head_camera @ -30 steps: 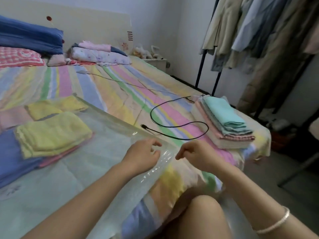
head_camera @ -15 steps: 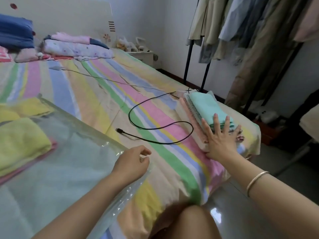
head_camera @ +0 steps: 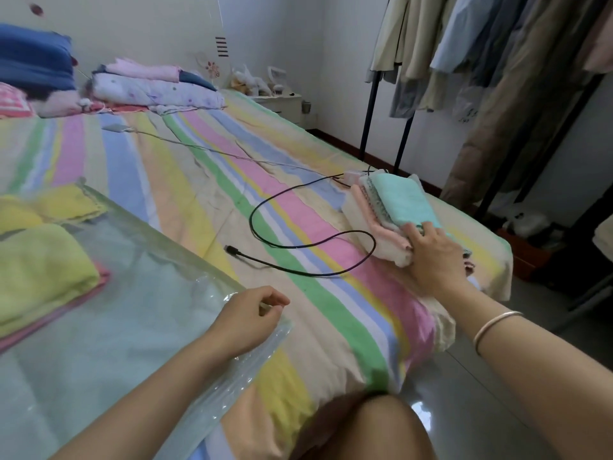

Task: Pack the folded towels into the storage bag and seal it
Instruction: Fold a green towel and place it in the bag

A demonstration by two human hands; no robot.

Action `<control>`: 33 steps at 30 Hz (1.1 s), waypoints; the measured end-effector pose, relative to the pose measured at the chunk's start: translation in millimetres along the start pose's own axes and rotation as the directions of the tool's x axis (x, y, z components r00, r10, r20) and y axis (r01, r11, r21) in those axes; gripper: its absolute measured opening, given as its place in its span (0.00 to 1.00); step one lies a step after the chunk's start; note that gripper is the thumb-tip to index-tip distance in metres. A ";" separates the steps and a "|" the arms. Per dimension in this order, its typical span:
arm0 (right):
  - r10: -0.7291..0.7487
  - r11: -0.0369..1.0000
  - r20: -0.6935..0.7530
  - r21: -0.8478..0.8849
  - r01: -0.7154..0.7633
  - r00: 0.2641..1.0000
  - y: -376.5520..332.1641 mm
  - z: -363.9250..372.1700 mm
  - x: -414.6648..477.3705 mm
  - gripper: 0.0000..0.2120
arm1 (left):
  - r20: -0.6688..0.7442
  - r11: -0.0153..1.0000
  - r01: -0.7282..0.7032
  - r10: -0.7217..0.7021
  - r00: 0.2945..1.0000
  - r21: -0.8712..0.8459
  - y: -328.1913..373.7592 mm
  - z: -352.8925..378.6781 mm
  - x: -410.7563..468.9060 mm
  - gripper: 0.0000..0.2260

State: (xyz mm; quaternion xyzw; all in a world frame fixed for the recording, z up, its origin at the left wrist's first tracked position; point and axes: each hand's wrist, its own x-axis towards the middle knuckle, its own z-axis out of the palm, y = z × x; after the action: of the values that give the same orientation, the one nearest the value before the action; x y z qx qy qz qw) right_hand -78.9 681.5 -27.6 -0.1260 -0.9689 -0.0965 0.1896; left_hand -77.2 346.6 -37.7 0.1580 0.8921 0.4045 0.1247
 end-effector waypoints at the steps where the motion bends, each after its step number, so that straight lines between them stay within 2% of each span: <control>1: 0.072 0.995 -0.017 0.073 -0.070 0.997 -0.5 -9.4 5.5 0.23 | 0.000 1.000 0.001 -0.001 1.000 -0.021 0.8 -1.8 -1.3 0.08; 4: 0.287 0.937 -0.084 0.230 -0.262 0.954 -4.6 -42.3 19.6 0.17 | -0.008 0.996 -0.004 0.004 1.000 -0.093 5.8 -7.9 -6.0 0.08; 7: 0.333 0.897 -0.087 0.336 -0.287 0.939 -31.0 -83.1 22.5 0.20 | -0.023 0.991 -0.002 -0.001 1.000 -0.137 12.1 -15.7 -12.8 0.08; 9: 0.223 0.946 -0.080 0.260 -0.195 0.972 -59.3 -109.5 15.9 0.23 | -0.046 0.984 0.006 -0.015 0.999 -0.179 13.7 -21.9 -18.4 0.08; 12: -0.079 0.994 -0.050 0.069 0.082 0.996 -117.3 -131.3 -16.6 0.24 | -0.087 0.961 0.036 -0.062 0.994 -0.274 10.9 -30.7 -28.1 0.10; 15: -0.347 0.933 0.071 -0.070 0.352 0.935 -179.7 -116.7 -66.7 0.24 | -0.124 0.932 0.082 -0.134 0.983 -0.354 2.0 -37.9 -38.3 0.11; 17: -0.424 0.886 0.162 -0.131 0.445 0.891 -196.1 -104.1 -88.6 0.25 | -0.138 0.917 0.106 -0.171 0.976 -0.385 -5.1 -42.6 -44.2 0.11; 18: -0.447 0.871 0.195 -0.127 0.475 0.873 -194.8 -100.5 -92.1 0.29 | -0.141 0.913 0.112 -0.180 0.973 -0.392 -8.0 -44.6 -46.9 0.11; 20: -0.483 0.868 0.188 -0.020 0.495 0.855 -180.8 -105.6 -86.8 0.41 | -0.142 0.912 0.122 -0.191 0.971 -0.391 -12.5 -46.9 -51.2 0.11; 21: -0.474 0.880 0.161 0.104 0.463 0.865 -172.1 -109.7 -79.8 0.42 | -0.141 0.914 0.125 -0.193 0.971 -0.386 -14.0 -47.0 -52.2 0.11; 23: -0.472 0.846 0.079 0.321 0.426 0.878 -153.8 -115.3 -62.5 0.33 | -0.133 0.918 0.128 -0.190 0.973 -0.376 -15.1 -45.8 -52.1 0.11; 25: -0.481 0.821 -0.009 0.346 0.453 0.877 -139.6 -112.9 -48.7 0.22 | -0.127 0.925 0.118 -0.174 0.976 -0.361 -12.9 -44.1 -49.0 0.10; 27: -0.464 0.830 -0.007 0.346 0.438 0.886 -128.7 -104.1 -40.8 0.18 | -0.128 0.934 0.100 -0.152 0.980 -0.343 -7.6 -42.7 -44.8 0.10; 30: -0.490 0.818 0.087 0.388 0.423 0.867 -121.8 -92.4 -38.3 0.24 | -0.139 0.938 0.061 -0.115 0.984 -0.340 1.9 -42.1 -38.0 0.10; 33: -0.539 0.801 0.115 0.379 0.464 0.835 -121.2 -87.8 -36.8 0.30 | -0.149 0.936 0.041 -0.099 0.984 -0.348 6.6 -42.1 -34.1 0.11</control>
State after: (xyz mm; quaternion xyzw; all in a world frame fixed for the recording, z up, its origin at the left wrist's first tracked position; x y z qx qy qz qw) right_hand -49.8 538.1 21.0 0.1607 -0.9839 0.0373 0.0689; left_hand -59.4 308.9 -2.4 0.0680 0.8200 0.5611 0.0909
